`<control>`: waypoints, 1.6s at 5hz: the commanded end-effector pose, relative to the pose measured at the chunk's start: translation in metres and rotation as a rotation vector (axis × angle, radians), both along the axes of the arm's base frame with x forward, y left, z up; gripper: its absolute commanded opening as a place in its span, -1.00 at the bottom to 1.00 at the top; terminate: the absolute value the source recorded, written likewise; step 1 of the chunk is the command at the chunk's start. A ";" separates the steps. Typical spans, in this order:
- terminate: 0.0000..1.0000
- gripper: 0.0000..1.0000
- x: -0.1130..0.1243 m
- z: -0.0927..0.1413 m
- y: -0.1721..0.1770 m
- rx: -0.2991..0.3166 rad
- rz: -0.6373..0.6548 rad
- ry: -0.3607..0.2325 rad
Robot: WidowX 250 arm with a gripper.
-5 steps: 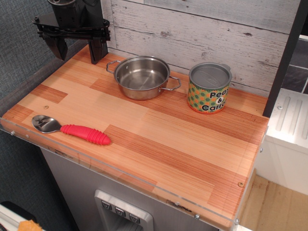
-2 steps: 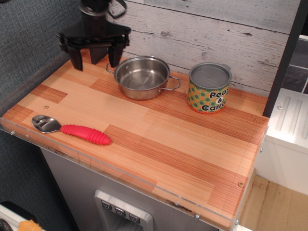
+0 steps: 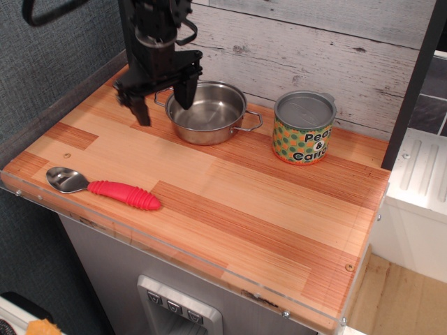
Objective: Move the silver pan into the empty corner.
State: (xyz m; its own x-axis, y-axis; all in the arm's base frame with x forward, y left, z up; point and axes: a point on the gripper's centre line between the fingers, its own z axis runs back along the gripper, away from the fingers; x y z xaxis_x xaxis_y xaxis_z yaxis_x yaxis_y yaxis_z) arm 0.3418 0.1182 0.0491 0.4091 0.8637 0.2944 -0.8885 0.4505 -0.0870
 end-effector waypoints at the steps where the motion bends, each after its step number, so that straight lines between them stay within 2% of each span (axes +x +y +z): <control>1: -1.00 1.00 0.017 -0.005 -0.002 -0.036 0.063 -0.084; 2: -1.00 1.00 0.022 -0.019 -0.002 -0.081 0.037 -0.045; 3: -1.00 1.00 0.023 -0.024 -0.004 -0.095 0.030 -0.027; 4: -1.00 -1.00 0.023 -0.023 -0.006 -0.084 0.022 -0.038; 5: -1.00 -1.00 0.022 -0.023 -0.005 -0.108 0.017 -0.047; 7: -1.00 -1.00 0.020 0.005 0.005 -0.099 0.033 -0.097; 8: -1.00 -1.00 0.013 0.017 0.007 -0.070 0.020 -0.107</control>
